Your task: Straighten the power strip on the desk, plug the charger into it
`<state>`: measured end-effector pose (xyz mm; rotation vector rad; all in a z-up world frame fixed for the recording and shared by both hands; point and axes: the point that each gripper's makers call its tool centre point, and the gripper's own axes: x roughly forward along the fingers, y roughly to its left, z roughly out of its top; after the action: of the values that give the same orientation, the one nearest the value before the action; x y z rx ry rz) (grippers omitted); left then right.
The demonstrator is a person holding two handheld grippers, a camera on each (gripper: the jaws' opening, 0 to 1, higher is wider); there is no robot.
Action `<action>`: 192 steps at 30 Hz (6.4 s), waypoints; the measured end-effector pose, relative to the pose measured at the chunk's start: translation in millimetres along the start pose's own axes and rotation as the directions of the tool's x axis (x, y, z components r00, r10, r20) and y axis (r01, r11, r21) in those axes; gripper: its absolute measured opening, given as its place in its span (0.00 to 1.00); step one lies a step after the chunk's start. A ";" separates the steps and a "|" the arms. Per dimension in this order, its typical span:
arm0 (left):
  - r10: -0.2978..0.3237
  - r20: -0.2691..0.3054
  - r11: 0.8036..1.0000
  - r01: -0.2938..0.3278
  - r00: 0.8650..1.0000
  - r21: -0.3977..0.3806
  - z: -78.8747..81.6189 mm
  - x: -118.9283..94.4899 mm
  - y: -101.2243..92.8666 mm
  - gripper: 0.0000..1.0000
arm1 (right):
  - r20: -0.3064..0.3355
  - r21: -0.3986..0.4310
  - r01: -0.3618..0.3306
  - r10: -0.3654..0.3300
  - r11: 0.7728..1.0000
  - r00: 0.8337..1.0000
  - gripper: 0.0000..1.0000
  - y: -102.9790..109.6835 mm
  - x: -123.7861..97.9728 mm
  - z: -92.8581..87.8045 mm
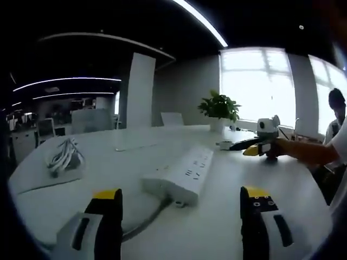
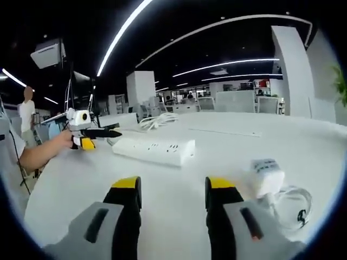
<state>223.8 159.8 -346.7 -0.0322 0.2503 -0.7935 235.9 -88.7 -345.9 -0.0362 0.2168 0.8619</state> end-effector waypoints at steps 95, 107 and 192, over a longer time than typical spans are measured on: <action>-0.008 -0.036 0.999 0.010 0.999 0.051 -9.6 16.4 7.4 0.87 | 0.037 -0.089 -0.049 0.052 0.995 0.998 0.46 -20.4 70.1 18.3; -0.015 -0.012 0.999 0.015 1.000 0.034 -3.8 17.1 6.6 0.87 | 0.077 -0.090 -0.147 0.154 0.985 0.985 0.47 -6.7 77.2 27.4; -0.043 -0.095 0.995 0.051 0.995 0.081 -15.5 49.4 11.2 0.72 | 0.005 -0.010 -0.265 0.265 0.964 0.964 0.58 5.6 113.6 18.5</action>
<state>261.2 133.7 -373.5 0.0782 0.3050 -0.8531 306.5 2.2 -350.7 -0.0134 0.2141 1.1304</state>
